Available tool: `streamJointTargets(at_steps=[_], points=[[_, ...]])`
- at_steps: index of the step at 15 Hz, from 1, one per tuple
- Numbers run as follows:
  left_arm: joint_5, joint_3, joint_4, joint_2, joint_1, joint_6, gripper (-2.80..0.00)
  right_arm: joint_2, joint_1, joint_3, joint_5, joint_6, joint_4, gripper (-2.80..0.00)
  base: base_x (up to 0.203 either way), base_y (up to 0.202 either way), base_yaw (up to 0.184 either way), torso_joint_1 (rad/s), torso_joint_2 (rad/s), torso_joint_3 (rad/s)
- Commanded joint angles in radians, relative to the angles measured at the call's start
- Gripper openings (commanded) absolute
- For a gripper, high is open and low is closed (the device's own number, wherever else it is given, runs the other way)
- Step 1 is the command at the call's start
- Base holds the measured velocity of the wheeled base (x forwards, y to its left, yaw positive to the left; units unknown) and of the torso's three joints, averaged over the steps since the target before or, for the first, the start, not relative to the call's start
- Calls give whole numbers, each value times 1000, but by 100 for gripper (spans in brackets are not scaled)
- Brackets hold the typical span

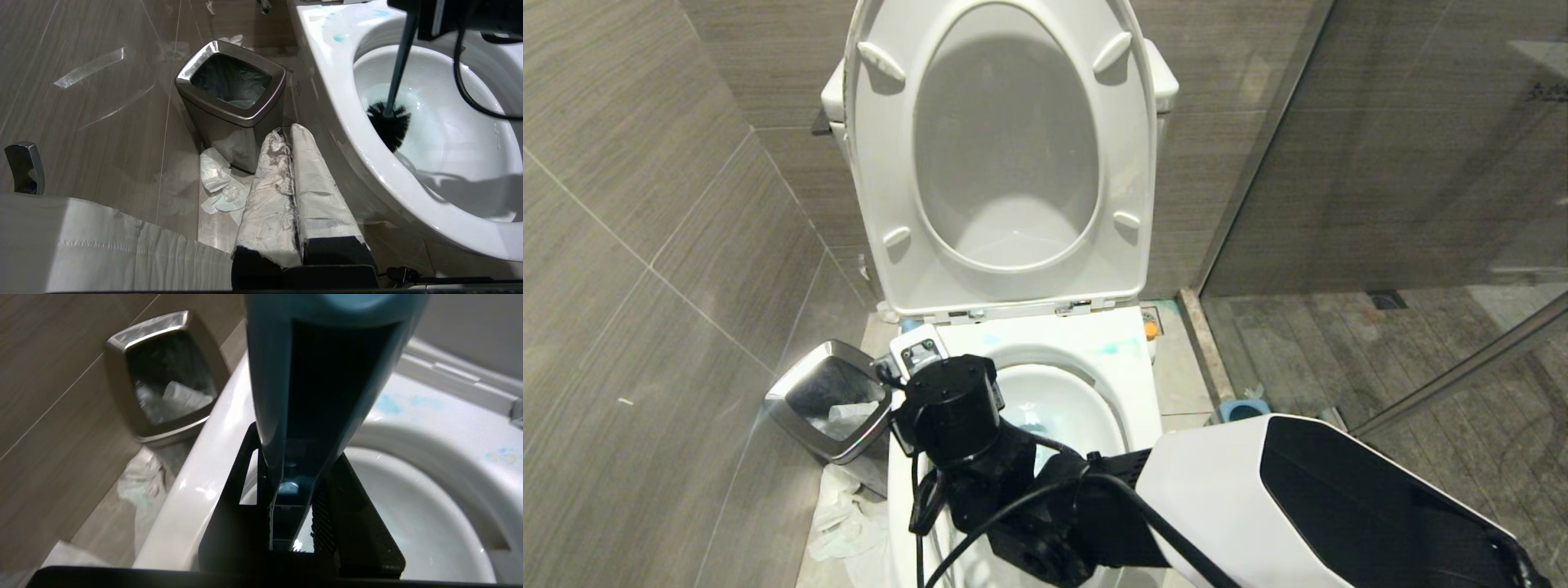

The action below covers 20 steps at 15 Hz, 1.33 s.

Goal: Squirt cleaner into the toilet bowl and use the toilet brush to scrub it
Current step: Scrub the toilet bowl

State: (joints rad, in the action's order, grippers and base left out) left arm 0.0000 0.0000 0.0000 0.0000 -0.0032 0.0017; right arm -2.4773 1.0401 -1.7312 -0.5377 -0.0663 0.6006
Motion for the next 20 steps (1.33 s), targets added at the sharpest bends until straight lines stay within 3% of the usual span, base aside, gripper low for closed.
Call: streamJointTargets(at_steps=[1, 6, 10, 15, 20], points=[[0, 0, 0, 0, 0, 0, -280, 99, 37, 195, -3, 3, 52, -280, 0, 0, 0, 0, 0, 0], [0, 0, 0, 0, 0, 0, -280, 300, 100, 636, -17, 5, 254, -280, 0, 0, 0, 0, 0, 0], [0, 0, 0, 0, 0, 0, -280, 434, 88, 878, -22, 6, 372, -280, 0, 0, 0, 0, 0, 0], [0, 0, 0, 0, 0, 0, -280, 483, 6, 952, -22, 6, 435, -280, 0, 0, 0, 0, 0, 0], [0, 0, 0, 0, 0, 0, -280, 463, -55, 883, -20, 4, 436, -280, 0, 0, 0, 0, 0, 0]])
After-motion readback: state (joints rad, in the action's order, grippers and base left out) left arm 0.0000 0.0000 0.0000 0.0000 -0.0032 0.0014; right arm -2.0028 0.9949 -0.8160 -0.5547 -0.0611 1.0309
